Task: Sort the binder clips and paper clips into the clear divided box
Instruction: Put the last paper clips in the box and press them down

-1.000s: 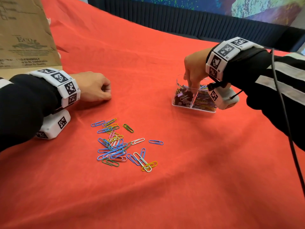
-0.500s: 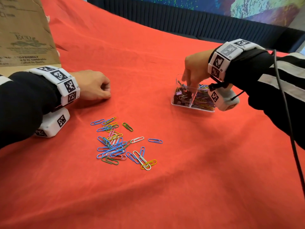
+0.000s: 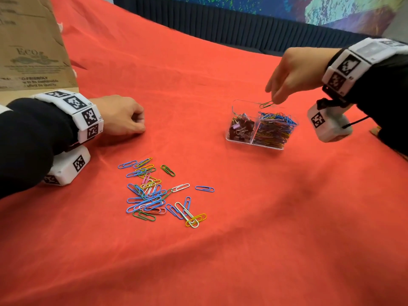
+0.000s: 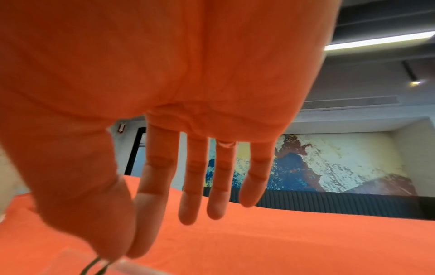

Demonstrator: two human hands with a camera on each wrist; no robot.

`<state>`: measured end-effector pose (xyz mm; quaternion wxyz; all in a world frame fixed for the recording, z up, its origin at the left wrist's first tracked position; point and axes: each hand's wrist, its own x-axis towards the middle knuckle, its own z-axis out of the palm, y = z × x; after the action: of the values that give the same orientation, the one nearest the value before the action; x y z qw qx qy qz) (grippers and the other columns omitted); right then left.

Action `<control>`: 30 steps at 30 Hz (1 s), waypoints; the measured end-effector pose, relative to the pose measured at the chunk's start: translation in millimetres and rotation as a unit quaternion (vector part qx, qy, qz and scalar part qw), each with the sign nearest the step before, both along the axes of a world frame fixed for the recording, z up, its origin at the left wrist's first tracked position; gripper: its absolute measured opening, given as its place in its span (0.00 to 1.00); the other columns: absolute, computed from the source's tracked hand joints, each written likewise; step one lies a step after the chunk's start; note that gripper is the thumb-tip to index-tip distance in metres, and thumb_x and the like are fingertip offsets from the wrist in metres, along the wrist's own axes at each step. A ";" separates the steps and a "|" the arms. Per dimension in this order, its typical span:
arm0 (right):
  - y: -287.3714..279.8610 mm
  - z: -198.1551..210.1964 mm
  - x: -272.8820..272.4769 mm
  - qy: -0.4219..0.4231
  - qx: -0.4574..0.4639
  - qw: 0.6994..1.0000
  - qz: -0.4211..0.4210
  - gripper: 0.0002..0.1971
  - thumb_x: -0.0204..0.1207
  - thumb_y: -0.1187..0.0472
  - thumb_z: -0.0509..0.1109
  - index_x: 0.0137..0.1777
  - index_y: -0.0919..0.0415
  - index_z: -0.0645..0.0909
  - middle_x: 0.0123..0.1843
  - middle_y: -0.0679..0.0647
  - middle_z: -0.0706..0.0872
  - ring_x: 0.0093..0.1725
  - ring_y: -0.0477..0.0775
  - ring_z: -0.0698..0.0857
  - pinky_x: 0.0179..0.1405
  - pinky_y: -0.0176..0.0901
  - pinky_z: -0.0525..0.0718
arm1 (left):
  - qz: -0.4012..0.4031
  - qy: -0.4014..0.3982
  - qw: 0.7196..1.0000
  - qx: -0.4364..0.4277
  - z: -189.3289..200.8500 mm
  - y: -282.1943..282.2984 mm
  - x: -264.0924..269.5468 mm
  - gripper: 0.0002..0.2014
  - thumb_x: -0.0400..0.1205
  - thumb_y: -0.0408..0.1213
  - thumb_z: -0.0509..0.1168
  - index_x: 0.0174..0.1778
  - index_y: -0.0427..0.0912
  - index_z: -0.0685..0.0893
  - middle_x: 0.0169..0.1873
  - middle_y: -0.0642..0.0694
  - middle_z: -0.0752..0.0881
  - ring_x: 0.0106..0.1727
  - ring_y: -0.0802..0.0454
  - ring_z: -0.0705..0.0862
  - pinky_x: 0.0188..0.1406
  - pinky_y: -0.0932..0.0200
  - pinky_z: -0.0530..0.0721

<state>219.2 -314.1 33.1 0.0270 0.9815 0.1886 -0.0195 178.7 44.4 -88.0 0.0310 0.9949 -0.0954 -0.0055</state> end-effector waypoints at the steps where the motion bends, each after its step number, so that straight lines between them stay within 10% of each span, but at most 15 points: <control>1: -8.9 1.5 -0.9 -0.001 0.006 1.000 -0.015 0.10 0.65 0.59 0.83 0.31 0.45 0.86 0.54 0.47 0.92 0.55 0.51 0.88 0.61 0.45 0.80 | 0.000 0.000 1.000 0.000 -0.2 0.3 0.2 0.07 0.77 0.44 0.68 0.36 0.47 0.84 0.33 0.54 0.86 0.36 0.51 0.82 0.43 0.59 0.76; 6: -47.0 -5.7 -0.2 0.007 0.024 0.997 -0.078 0.07 0.64 0.60 0.83 0.32 0.48 0.89 0.51 0.46 0.93 0.49 0.56 0.90 0.59 0.55 0.87 | -0.002 0.001 1.000 0.003 -0.1 1.7 1.8 0.07 0.78 0.45 0.68 0.36 0.48 0.83 0.32 0.54 0.86 0.36 0.51 0.82 0.43 0.59 0.76; 12: -63.2 -20.7 1.3 0.016 0.074 0.993 -0.095 0.03 0.69 0.59 0.82 0.38 0.52 0.91 0.53 0.44 0.92 0.34 0.51 0.84 0.40 0.43 0.83 | -0.003 0.001 1.000 0.003 0.0 1.5 1.7 0.07 0.78 0.44 0.68 0.36 0.47 0.83 0.33 0.52 0.86 0.38 0.47 0.82 0.42 0.59 0.75; 17: -62.3 -24.1 -6.2 -0.044 0.046 0.995 -0.075 0.06 0.67 0.55 0.81 0.34 0.43 0.88 0.53 0.44 0.92 0.49 0.53 0.88 0.58 0.49 0.84 | -0.002 0.003 1.000 0.003 -0.1 1.6 2.1 0.07 0.78 0.44 0.68 0.37 0.47 0.83 0.33 0.53 0.86 0.38 0.48 0.83 0.42 0.59 0.75; 23: -26.9 -15.5 -43.3 -0.145 0.093 0.985 -0.005 0.04 0.69 0.57 0.76 0.38 0.46 0.91 0.39 0.50 0.93 0.44 0.53 0.90 0.56 0.49 0.86 | -0.004 0.006 1.000 -0.001 1.2 0.8 2.5 0.07 0.78 0.44 0.67 0.35 0.48 0.83 0.33 0.53 0.86 0.38 0.47 0.82 0.43 0.58 0.76; 30: 81.2 -63.5 -127.5 0.109 0.019 0.976 0.188 0.15 0.67 0.41 0.78 0.53 0.39 0.87 0.40 0.34 0.88 0.40 0.33 0.87 0.40 0.24 0.79 | -0.009 -0.009 1.000 -0.001 -1.2 0.4 1.9 0.08 0.77 0.42 0.67 0.32 0.48 0.80 0.33 0.49 0.83 0.39 0.44 0.80 0.43 0.61 0.72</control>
<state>91.8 -232.9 -30.4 -0.0090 0.9208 0.3720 -0.1171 180.7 44.8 -89.2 0.0307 0.9940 -0.1049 0.0028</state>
